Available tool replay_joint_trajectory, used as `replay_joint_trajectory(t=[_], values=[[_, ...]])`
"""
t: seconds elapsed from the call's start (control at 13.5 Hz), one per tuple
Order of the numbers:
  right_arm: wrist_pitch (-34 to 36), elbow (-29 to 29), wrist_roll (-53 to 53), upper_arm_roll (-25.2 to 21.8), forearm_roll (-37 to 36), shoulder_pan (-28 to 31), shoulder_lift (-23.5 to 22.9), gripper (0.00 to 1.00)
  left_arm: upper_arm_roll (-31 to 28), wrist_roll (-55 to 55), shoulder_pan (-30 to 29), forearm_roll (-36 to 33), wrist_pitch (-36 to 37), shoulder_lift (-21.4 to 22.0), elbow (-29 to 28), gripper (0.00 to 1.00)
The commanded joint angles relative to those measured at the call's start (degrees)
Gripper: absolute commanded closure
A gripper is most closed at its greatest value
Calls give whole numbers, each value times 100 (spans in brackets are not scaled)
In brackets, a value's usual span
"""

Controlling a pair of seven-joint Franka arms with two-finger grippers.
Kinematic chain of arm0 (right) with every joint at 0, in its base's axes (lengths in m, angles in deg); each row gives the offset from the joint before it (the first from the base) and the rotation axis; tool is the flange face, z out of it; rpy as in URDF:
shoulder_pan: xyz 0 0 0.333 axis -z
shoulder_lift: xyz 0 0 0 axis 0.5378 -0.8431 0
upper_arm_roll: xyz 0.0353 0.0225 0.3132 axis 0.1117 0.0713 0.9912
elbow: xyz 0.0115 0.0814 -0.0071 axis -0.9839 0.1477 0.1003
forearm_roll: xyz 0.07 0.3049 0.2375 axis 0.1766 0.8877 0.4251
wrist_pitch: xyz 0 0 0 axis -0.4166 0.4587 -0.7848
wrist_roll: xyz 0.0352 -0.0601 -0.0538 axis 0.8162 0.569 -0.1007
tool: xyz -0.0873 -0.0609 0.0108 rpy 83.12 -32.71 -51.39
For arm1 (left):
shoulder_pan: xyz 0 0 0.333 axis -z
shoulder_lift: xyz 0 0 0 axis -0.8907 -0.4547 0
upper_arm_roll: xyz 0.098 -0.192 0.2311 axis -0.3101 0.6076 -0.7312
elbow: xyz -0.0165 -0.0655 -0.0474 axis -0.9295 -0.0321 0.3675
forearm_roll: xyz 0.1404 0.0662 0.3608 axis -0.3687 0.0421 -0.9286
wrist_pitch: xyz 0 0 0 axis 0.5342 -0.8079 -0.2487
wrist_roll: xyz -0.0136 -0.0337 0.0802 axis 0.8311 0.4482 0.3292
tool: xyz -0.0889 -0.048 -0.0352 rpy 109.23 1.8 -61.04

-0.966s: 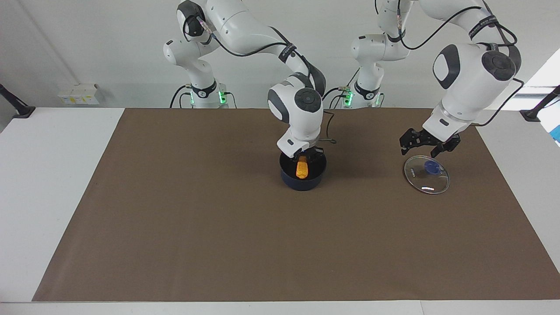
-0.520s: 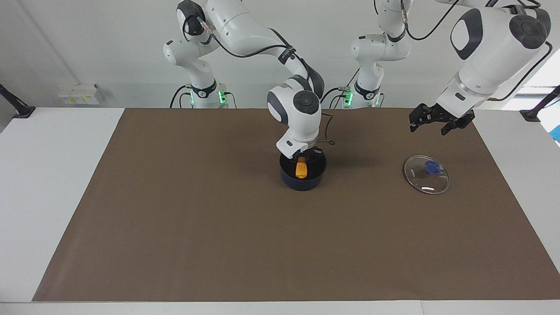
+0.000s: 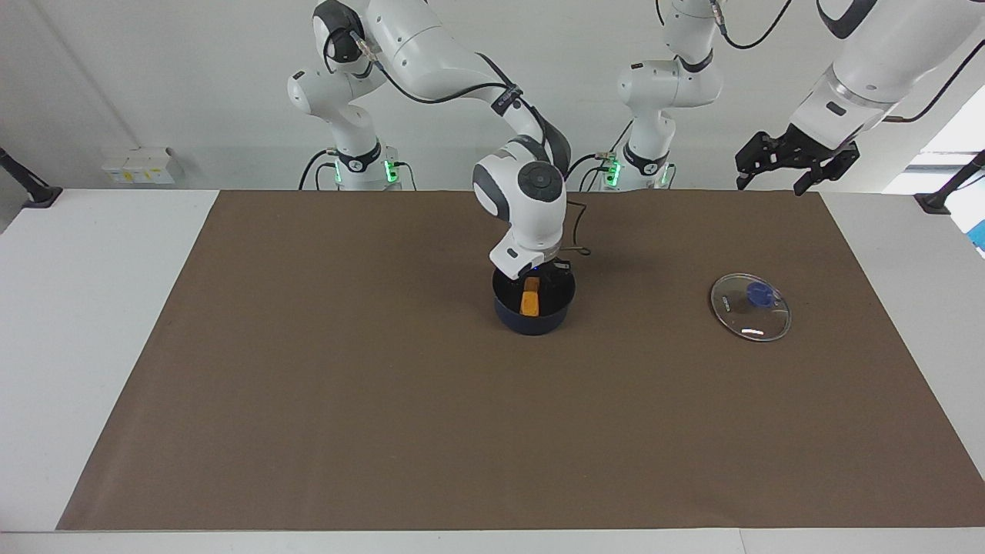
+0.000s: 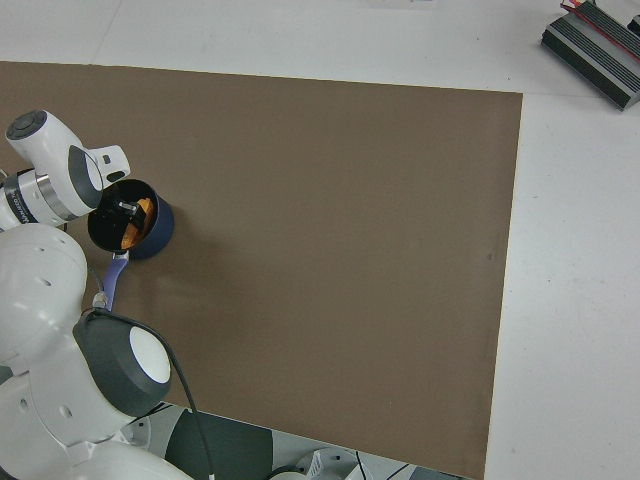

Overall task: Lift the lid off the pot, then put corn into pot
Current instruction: 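Lower the corn into the pot and open the right gripper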

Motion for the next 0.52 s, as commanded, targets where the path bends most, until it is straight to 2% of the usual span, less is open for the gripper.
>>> replay_joint_trajectory(t=[0.0,0.22,0.45], values=[[-47,64,39,19,53,130,69,0,-30,1,-74,-33,35,69,-94,0],[-30,38,30,-43,0,139,288,0,-30,1,-74,-33,35,69,-94,0],[-39,38,56,-43,-456,437,595,0,-30,1,-74,-33,35,70,-94,0]])
